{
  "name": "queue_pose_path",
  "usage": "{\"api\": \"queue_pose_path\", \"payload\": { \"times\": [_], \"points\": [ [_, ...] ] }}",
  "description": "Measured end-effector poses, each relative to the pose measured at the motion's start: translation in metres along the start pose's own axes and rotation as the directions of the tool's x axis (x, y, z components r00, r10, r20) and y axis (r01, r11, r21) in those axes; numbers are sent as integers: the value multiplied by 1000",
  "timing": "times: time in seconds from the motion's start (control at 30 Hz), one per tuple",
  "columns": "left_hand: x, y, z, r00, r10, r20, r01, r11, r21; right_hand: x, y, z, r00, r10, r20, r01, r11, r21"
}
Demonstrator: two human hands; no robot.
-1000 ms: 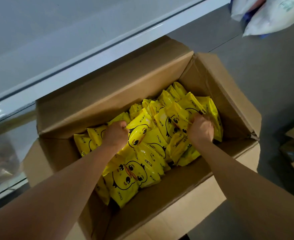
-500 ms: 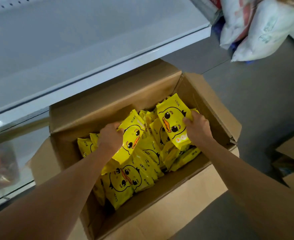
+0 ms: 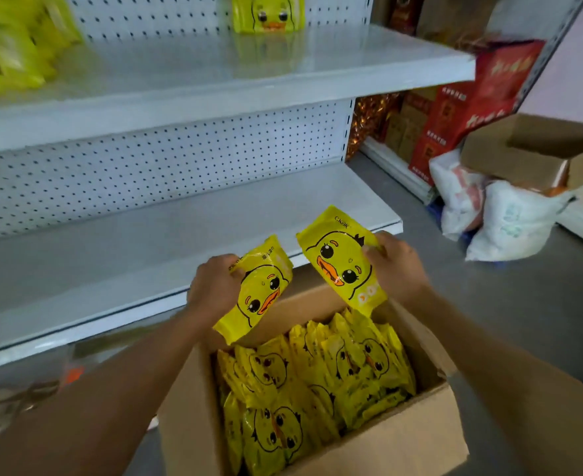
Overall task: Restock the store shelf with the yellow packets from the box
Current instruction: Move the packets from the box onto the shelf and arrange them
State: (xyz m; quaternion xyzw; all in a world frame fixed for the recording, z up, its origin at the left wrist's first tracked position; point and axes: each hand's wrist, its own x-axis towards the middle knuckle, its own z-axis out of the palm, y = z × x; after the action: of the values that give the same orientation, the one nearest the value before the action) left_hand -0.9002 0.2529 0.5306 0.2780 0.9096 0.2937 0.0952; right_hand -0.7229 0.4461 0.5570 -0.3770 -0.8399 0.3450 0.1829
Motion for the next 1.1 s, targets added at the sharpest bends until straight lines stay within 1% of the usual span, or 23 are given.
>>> {"api": "queue_pose_path", "payload": {
  "times": [0.1,0.23,0.33,0.5,0.67,0.83,0.93,1.0,1.1],
  "points": [
    [-4,12,-51,998,1,-67,-1,1000,1,2,-47,-21,993,-111,-37,112,993,22],
    [-12,23,-116,986,10,-167,-3,999,45,7,-103,-37,973,-226,-53,228,972,55],
    [-16,26,-161,972,37,-234,-20,997,72,10,-146,-43,941,-331,-65,335,939,72],
    [-16,25,-226,944,73,-322,-35,992,122,14,-212,-44,888,-454,-74,459,885,79],
    [5,8,-283,919,99,-382,-49,989,139,23,-268,-32,858,-503,-100,513,843,160],
    [39,-11,-339,907,139,-399,-70,981,181,35,-310,-4,862,-497,-97,506,834,221],
    [65,-20,-368,910,162,-382,-105,981,166,44,-333,14,863,-497,-94,504,830,240],
    [85,-27,-382,915,181,-361,-117,974,193,49,-346,26,865,-492,-100,500,829,251],
    [112,-39,-392,935,210,-287,-141,960,243,54,-361,42,866,-492,-87,495,822,281]
  ]
}}
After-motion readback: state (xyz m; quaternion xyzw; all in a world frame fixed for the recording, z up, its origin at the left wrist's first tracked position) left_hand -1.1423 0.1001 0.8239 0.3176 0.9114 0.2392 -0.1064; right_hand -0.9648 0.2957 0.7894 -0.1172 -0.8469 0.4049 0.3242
